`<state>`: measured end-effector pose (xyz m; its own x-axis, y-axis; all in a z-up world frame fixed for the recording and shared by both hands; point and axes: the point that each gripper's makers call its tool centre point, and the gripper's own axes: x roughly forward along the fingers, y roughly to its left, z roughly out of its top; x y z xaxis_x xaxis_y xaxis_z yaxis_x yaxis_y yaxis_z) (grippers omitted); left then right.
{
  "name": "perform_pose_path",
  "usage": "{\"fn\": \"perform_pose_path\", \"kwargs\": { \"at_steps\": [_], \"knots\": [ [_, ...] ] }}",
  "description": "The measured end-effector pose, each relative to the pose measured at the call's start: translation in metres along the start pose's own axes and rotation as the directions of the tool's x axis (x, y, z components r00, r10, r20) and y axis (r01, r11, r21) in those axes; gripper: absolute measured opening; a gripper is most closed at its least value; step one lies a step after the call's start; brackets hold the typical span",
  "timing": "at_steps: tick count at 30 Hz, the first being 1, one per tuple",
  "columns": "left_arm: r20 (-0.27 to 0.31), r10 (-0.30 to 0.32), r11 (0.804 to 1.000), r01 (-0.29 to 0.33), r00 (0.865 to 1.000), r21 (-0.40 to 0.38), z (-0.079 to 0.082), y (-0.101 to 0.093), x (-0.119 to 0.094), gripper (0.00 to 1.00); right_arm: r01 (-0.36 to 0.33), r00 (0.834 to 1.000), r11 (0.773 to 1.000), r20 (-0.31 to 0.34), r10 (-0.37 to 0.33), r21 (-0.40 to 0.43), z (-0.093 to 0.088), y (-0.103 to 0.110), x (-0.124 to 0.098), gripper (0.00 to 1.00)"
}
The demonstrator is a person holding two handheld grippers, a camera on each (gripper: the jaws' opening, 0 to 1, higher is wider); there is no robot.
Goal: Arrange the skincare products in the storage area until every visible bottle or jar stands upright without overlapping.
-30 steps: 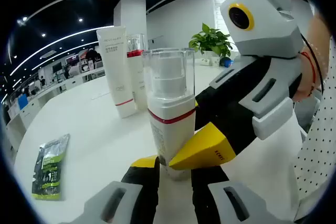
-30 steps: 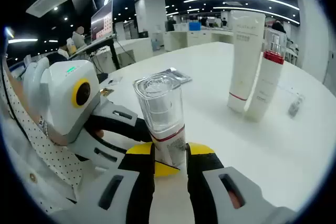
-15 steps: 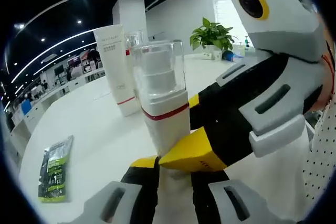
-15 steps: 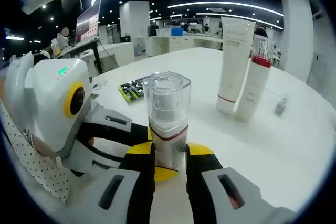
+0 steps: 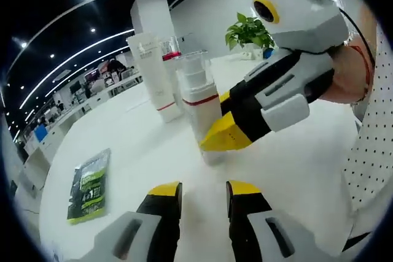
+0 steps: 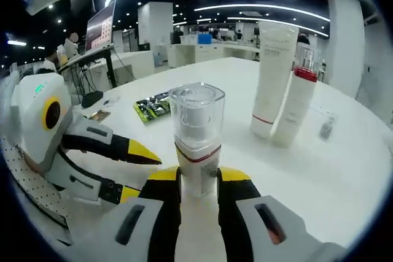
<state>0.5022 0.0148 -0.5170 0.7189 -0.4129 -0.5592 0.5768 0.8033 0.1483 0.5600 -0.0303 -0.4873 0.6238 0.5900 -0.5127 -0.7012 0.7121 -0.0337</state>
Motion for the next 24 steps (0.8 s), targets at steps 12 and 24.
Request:
{"fn": "perform_pose_path", "kwargs": {
  "at_steps": [12,24],
  "knots": [
    [0.003,0.059,0.996,-0.059,0.998,-0.066,-0.008,0.015,-0.016,0.27,0.087,0.996,0.996,0.003,-0.087,0.032,0.014,-0.038,0.02,0.21],
    [-0.007,0.091,0.991,-0.091,0.996,-0.098,-0.017,0.028,-0.026,0.27,0.094,0.995,0.995,-0.009,-0.094,-0.044,0.016,-0.071,0.04,0.17]
  ]
}}
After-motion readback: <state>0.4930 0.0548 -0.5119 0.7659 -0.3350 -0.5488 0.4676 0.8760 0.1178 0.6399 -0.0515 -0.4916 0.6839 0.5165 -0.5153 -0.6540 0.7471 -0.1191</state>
